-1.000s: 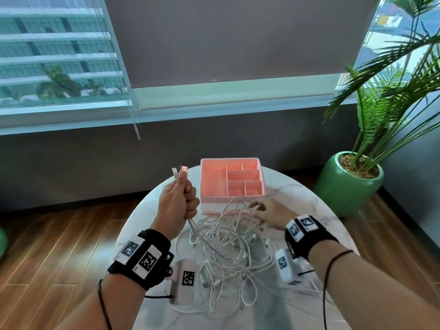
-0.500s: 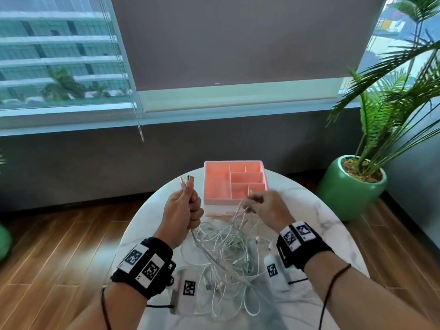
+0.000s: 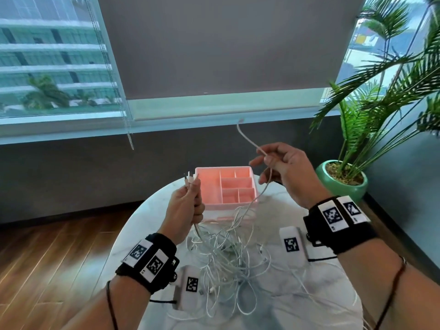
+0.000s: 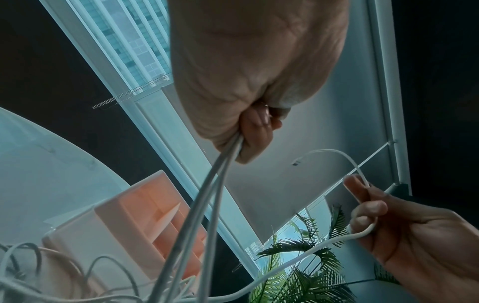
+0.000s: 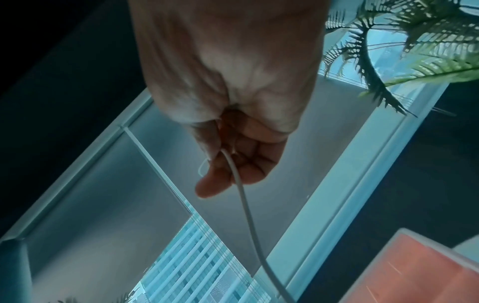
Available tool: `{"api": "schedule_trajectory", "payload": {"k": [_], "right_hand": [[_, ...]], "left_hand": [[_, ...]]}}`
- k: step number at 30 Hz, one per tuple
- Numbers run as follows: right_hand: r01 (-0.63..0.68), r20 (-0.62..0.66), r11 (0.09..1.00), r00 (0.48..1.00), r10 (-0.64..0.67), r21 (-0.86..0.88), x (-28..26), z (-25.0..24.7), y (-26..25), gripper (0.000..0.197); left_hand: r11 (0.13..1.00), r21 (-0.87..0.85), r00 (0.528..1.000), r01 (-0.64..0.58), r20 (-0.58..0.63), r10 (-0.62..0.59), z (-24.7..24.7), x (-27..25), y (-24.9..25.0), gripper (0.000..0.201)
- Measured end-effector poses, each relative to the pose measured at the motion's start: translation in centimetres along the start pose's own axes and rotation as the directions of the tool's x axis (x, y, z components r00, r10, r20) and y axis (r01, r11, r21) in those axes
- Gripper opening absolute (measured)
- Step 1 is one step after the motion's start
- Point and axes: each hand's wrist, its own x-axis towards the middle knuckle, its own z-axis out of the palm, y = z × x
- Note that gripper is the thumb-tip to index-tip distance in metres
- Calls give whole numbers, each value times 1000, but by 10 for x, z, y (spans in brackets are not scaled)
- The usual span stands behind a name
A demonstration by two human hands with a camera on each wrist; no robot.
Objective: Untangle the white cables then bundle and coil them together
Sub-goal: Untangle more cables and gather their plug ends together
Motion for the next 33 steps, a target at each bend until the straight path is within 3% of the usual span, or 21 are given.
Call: {"api": "schedule_trajectory", "payload": {"k": [6, 10, 14, 19, 21, 24, 27, 30, 33], "right_hand": [[-78, 73, 990, 995, 70, 118, -21, 27, 24, 15], [-126, 234, 987, 967, 101, 97, -39, 46, 39, 13], [-155, 430, 983, 885, 182, -98, -54, 49, 57, 14], [-237, 562, 931, 746, 357, -276, -73, 34, 84, 15], [-261, 529, 921, 759, 380, -288, -75, 24, 95, 19], [-227, 397, 906, 841, 367, -356, -72, 8, 118, 8], [-165, 206, 745, 903, 378, -646, -68, -3, 144, 20], [-222, 57, 579, 904, 424, -784, -69, -15, 164, 28], [-369, -94, 493, 863, 496, -787, -72, -29, 179, 29]], "left_hand": [[992, -77, 994, 105, 11, -104, 12, -1, -6, 38], [954, -150, 965, 259, -5, -263, 11, 2, -15, 44], [871, -382, 941, 308, -9, -337, 1, 6, -14, 43], [847, -515, 951, 131, -178, -255, -19, 16, -4, 38], [883, -464, 958, 78, -210, -195, -27, 17, -2, 39], [911, -410, 970, 40, -204, -135, -26, 13, 0, 39], [923, -384, 977, 3, -194, -83, -17, 7, 3, 41], [927, -372, 978, -55, -206, -25, -17, 8, 12, 41], [930, -358, 981, -82, -196, 11, -27, 9, 25, 41]]}}
